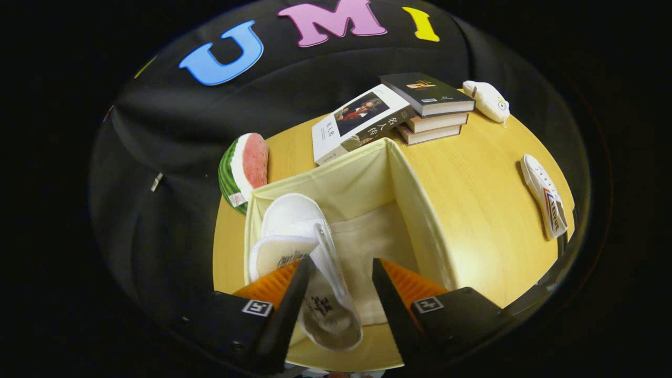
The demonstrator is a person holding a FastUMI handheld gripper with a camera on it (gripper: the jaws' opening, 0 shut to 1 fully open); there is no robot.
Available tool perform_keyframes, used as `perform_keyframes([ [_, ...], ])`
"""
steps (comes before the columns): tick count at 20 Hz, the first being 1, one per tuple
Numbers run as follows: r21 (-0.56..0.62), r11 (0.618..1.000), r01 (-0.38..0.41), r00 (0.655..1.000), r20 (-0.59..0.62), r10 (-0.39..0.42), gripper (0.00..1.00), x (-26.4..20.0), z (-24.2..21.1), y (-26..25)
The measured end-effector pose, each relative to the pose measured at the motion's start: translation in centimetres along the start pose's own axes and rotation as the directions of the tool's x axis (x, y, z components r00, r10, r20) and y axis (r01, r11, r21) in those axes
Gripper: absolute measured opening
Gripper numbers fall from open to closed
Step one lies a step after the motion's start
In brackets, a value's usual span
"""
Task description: Open the storage box then place both shoes into the box .Put the left shoe in first, then the right shoe, with the right side of both shoes facing outward in a uniform manner.
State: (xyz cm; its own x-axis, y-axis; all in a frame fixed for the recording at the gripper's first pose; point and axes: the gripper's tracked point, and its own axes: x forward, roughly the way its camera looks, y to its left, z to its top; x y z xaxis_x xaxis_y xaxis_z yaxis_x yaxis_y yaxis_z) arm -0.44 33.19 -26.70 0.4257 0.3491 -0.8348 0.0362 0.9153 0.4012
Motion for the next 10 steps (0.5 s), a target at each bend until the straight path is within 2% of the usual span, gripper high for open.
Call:
perform_keyframes([
  [2, 0.072, 0.994, -0.084, 0.996, 0.012, 0.083, 1.0, -0.9, 1.4, 1.9],
  [4, 0.075, 0.99, -0.124, 0.992, 0.022, 0.122, 0.99, -2.3, 2.3, 2.6],
  [7, -0.002, 0.983, -0.185, 0.982, 0.031, 0.184, 0.99, -5.6, 2.9, 2.4],
  [8, -0.032, 0.977, -0.211, 0.976, 0.054, 0.213, 0.99, -7.0, 3.5, 1.9],
  [10, -0.107, 0.97, -0.216, 0.968, 0.11, 0.228, 0.99, -9.7, 5.1, -0.9],
])
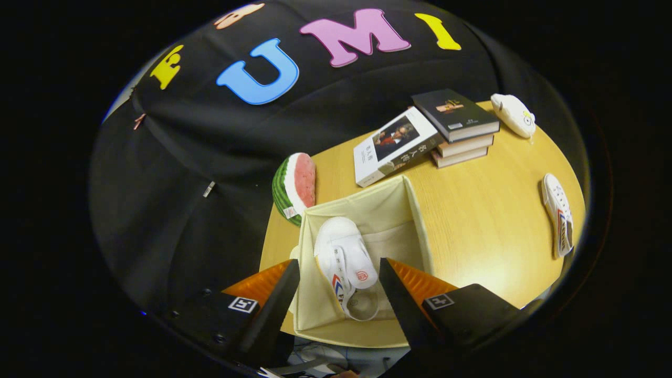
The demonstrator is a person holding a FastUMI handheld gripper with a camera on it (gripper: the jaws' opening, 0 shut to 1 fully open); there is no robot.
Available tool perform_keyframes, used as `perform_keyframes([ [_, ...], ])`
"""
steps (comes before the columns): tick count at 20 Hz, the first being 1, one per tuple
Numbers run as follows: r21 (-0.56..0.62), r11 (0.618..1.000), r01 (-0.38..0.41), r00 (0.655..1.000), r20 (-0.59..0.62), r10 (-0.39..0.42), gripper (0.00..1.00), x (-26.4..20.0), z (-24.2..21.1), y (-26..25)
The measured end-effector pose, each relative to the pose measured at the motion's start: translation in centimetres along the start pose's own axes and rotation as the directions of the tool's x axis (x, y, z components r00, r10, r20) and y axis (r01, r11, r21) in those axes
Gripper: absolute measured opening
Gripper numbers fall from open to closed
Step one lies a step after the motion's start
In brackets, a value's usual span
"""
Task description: Open the storage box then place both shoes into the box .Put the left shoe in first, then the right shoe, with the right side of both shoes facing outward in a uniform manner.
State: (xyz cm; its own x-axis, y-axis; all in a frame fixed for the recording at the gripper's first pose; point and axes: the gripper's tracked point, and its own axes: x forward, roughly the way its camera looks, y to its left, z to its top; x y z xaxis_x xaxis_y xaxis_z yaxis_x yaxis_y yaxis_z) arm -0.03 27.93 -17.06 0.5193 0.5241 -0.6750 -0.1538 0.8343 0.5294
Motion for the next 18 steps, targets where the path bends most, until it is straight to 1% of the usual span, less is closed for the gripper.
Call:
perform_keyframes([
  [3, -0.108, 0.993, 0.047, 0.996, 0.085, -0.038, 0.99, -4.7, 2.6, -5.5],
  [5, -0.159, 0.982, 0.098, 0.989, 0.127, -0.078, 0.99, -7.9, 3.9, -10.0],
  [7, -0.205, 0.961, 0.186, 0.974, 0.167, -0.153, 0.99, -9.9, 5.3, -15.9],
  [9, -0.232, 0.929, 0.289, 0.95, 0.191, -0.248, 0.99, -12.2, 5.9, -22.2],
  [10, -0.228, 0.914, 0.335, 0.937, 0.186, -0.296, 0.99, -13.2, 5.9, -25.7],
  [12, -0.201, 0.901, 0.384, 0.921, 0.145, -0.361, 0.99, -14.6, 5.1, -31.3],
  [14, -0.191, 0.881, 0.432, 0.902, 0.094, -0.422, 0.99, -14.9, 3.9, -36.7],
  [16, -0.241, 0.846, 0.475, 0.876, 0.039, -0.481, 0.99, -14.1, 2.5, -41.9],
  [18, -0.312, 0.812, 0.493, 0.852, -0.017, -0.523, 0.98, -13.3, 0.8, -46.3],
])
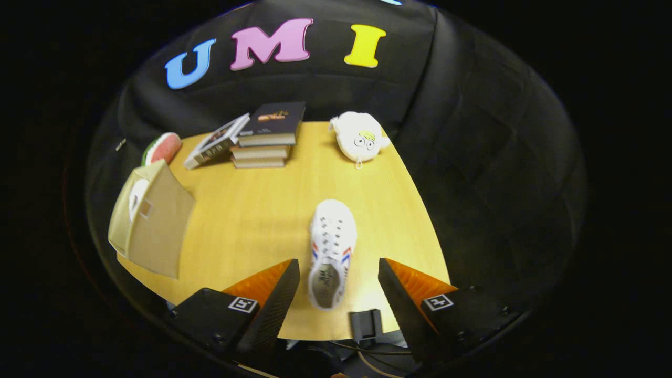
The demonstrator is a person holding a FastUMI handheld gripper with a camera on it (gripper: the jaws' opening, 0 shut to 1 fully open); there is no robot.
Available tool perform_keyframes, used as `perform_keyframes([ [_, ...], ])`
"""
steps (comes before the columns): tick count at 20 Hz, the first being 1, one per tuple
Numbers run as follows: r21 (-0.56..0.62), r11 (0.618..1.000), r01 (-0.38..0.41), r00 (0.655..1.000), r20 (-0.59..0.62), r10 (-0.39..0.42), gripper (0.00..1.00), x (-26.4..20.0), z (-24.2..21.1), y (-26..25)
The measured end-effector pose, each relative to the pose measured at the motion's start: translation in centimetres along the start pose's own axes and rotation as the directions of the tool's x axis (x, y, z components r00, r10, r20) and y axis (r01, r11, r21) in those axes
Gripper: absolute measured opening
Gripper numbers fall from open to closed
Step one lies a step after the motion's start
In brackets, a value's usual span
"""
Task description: Open the storage box then place both shoes into the box .Put the left shoe in first, then the right shoe, with the right side of both shoes facing outward in a uniform manner.
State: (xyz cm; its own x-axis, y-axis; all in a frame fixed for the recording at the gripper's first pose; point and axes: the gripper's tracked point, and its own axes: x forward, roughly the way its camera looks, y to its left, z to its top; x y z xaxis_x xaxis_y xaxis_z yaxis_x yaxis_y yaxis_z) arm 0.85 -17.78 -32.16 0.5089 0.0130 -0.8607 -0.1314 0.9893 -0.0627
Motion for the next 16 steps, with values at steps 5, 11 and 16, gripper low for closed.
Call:
perform_keyframes([
  [5, -0.122, 0.991, -0.052, 0.995, -0.088, 0.041, 1.0, 6.1, -3.3, -0.6],
  [11, -0.115, 0.992, -0.057, 0.996, -0.071, 0.049, 0.99, 9.9, -3.2, -0.6],
  [16, -0.096, 0.991, -0.09, 0.996, 0.017, 0.092, 0.99, 10.3, -1.9, 0.3],
])
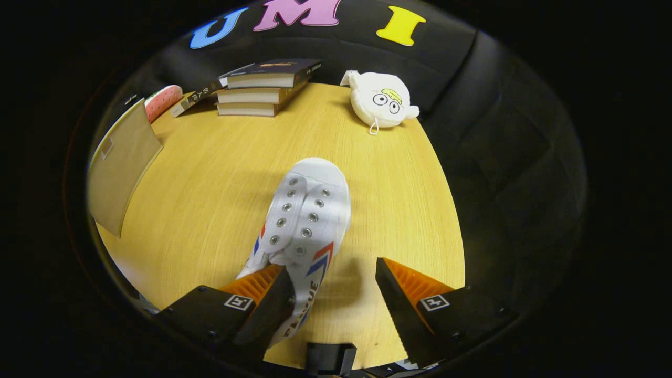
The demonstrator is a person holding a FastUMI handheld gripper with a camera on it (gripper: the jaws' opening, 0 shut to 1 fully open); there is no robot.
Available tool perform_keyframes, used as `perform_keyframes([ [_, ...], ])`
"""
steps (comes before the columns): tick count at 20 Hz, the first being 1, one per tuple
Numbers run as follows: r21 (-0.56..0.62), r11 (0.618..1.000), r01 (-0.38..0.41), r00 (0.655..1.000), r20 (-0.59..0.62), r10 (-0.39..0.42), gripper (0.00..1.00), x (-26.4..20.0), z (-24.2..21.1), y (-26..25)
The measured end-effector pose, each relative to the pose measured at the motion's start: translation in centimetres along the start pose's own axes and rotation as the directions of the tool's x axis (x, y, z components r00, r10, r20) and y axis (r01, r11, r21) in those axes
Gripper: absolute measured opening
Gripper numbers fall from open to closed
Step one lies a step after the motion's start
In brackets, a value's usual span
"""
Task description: Open the storage box then place both shoes into the box .Put the left shoe in first, then the right shoe, with the right side of both shoes facing outward in a uniform manner.
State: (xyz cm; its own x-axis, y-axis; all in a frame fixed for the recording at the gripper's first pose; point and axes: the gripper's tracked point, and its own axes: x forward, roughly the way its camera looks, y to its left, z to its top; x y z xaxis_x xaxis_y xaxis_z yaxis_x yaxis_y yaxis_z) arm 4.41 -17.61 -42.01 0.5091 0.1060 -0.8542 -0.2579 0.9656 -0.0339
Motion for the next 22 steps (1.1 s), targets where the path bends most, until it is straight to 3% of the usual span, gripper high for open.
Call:
perform_keyframes([
  [4, 0.142, 0.982, -0.124, 0.992, 0.028, 0.121, 0.94, 1.7, 0.3, 3.2],
  [5, 0.155, 0.981, -0.121, 0.993, 0.028, 0.118, 0.74, 2.1, 0.4, 3.4],
  [8, 0.197, 0.972, -0.129, 0.992, 0.011, 0.129, 0.69, 2.0, 0.2, 3.1],
  [10, 0.282, 0.954, -0.104, 0.994, -0.011, 0.112, 0.56, 2.0, -0.1, 1.5],
  [12, 0.371, 0.928, -0.045, 0.998, -0.015, 0.054, 0.27, 2.5, 0.1, -0.8],
  [13, 0.37, 0.927, -0.069, 0.996, -0.021, 0.082, 0.09, 2.3, 0.1, -0.5],
  [18, 0.425, 0.897, -0.119, 0.991, -0.004, 0.133, 0.07, -0.1, 0.9, -0.7],
  [22, 0.447, 0.883, -0.144, 0.989, 0.053, 0.135, 0.07, -4.8, 4.4, 0.4],
])
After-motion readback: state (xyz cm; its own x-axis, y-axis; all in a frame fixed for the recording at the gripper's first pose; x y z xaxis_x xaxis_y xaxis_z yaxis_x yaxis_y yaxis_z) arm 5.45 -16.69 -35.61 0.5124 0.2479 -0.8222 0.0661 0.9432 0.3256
